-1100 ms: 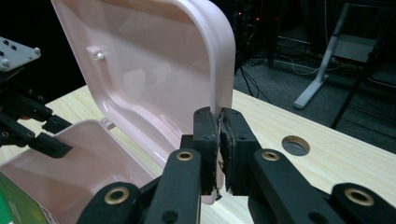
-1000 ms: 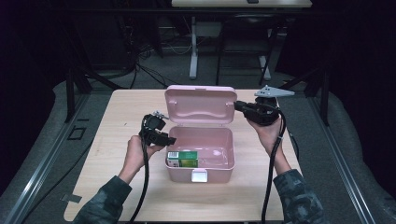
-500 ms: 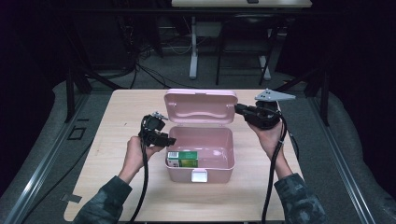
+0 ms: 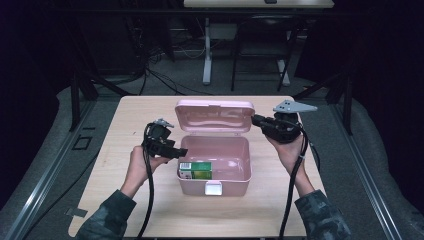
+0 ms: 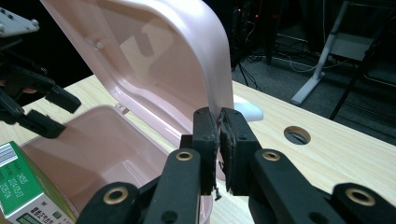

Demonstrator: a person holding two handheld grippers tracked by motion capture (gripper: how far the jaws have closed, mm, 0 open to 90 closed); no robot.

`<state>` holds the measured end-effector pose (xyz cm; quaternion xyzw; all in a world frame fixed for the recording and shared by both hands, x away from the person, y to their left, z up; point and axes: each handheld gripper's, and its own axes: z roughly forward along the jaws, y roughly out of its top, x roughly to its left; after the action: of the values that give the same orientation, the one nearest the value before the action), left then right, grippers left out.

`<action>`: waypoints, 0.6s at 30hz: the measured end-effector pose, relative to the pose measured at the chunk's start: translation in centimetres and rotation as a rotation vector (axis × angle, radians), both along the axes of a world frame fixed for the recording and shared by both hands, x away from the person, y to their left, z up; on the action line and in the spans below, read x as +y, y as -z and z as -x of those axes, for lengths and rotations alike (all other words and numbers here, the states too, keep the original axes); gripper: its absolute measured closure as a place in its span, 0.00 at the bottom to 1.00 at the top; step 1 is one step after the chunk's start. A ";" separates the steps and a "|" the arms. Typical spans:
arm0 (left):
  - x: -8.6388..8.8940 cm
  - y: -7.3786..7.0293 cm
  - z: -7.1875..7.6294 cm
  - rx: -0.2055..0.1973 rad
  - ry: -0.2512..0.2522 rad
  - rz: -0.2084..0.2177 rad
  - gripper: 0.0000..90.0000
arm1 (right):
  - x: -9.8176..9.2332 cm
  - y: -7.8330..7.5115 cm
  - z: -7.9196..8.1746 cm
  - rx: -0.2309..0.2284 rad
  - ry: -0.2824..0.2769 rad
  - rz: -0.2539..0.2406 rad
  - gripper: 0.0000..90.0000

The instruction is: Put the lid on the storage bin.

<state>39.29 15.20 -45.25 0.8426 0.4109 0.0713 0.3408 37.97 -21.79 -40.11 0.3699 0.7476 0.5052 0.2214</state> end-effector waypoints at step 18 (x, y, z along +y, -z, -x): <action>3.2 -0.8 2.1 -0.051 -0.018 0.017 0.17 | 0.1 0.3 1.5 0.000 -0.006 0.014 0.93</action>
<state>37.18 18.35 -44.50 0.8339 0.4102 0.0922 0.3574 36.45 -21.70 -40.39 0.3663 0.7523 0.5004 0.2224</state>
